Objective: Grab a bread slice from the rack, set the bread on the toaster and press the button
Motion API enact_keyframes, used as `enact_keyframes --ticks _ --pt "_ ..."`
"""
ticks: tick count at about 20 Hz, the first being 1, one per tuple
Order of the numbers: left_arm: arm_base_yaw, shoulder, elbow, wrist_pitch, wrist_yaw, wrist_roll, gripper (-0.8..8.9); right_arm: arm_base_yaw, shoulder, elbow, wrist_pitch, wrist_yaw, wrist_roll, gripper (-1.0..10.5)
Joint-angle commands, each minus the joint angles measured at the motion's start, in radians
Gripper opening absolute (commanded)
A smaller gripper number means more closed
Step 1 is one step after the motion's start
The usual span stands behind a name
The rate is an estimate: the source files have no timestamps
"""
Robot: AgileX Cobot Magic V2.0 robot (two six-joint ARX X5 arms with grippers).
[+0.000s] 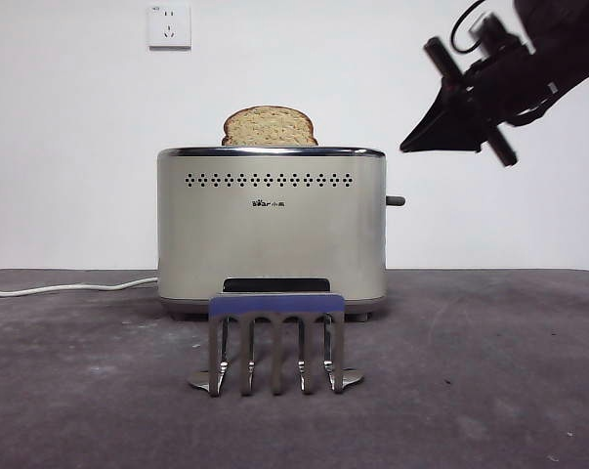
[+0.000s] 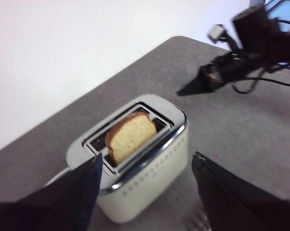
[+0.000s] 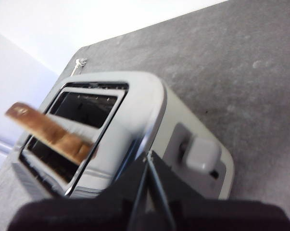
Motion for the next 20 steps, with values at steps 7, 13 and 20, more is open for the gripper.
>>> enact_keyframes --ticks 7,13,20 --pt "-0.004 -0.008 -0.001 -0.068 0.069 -0.02 3.18 0.018 0.132 0.061 0.009 0.035 0.002 -0.1" --pt "-0.004 -0.008 -0.001 -0.068 0.072 -0.021 3.18 0.022 0.184 0.061 0.008 0.058 -0.013 -0.1" --pt "-0.004 -0.008 -0.001 -0.071 0.072 -0.021 3.18 0.024 0.278 0.061 -0.071 0.093 -0.084 -0.1"
